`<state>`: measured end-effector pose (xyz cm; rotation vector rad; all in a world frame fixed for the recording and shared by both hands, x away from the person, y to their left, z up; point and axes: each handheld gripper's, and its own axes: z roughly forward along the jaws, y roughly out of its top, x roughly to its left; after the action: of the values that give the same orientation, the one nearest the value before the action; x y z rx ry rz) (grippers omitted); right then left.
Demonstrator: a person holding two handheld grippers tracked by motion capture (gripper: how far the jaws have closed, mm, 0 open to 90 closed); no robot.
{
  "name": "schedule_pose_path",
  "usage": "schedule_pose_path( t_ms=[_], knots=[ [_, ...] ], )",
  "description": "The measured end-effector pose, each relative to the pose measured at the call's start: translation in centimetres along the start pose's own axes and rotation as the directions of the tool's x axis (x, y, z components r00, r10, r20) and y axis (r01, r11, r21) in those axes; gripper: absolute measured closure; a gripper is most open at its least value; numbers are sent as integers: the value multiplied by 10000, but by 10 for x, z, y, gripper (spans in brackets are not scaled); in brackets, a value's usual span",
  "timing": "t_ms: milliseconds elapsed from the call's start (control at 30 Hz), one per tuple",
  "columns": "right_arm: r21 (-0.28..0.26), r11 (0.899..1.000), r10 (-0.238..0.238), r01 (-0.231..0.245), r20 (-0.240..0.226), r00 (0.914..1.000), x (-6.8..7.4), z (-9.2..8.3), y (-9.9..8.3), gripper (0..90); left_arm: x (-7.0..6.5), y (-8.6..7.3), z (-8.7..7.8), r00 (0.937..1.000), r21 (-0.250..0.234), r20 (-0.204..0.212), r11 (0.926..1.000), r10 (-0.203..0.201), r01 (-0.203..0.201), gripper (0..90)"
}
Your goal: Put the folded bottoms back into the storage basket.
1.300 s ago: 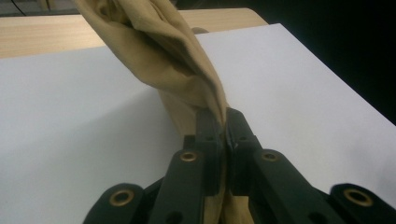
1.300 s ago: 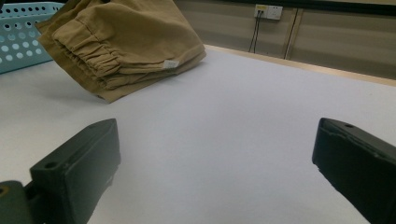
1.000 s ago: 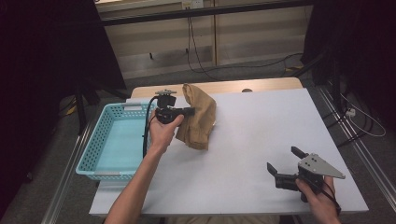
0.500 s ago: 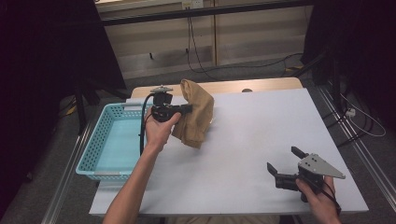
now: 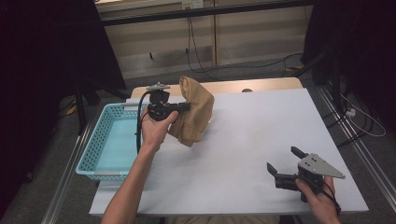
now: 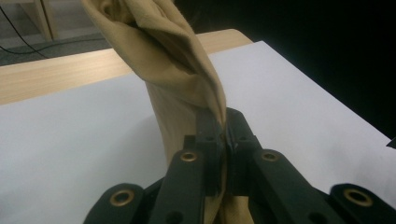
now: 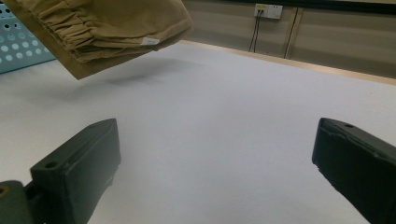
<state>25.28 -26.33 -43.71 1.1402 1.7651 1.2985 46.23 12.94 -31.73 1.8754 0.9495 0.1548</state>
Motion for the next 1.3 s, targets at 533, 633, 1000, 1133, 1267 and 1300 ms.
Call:
schedule_pose_path(
  t_ms=[533,633,1000,1133,1267,1300],
  knots=[
    [7,10000,-6,6,15,10000,0,0,0,8,-5,8,-19,9999,-330,-21,9993,160,-160,864],
    [4,10000,-13,13,-15,10000,0,1,0,8,-8,10,-25,9998,-434,-28,9989,183,-184,864],
    [67,10000,9,-9,49,10000,0,2,0,6,-5,10,-51,9989,-583,-94,9973,451,-456,865],
    [84,10000,-28,27,69,10000,1,2,0,6,-4,11,-59,9984,-784,-141,9954,544,-554,865],
    [108,9999,2,-3,82,10000,1,2,-1,6,-3,13,-68,9986,-928,-81,9942,529,-534,865],
    [113,9999,7,-7,79,10000,1,2,-1,6,-3,13,-70,9986,-944,-59,9941,531,-534,865]
  ],
)
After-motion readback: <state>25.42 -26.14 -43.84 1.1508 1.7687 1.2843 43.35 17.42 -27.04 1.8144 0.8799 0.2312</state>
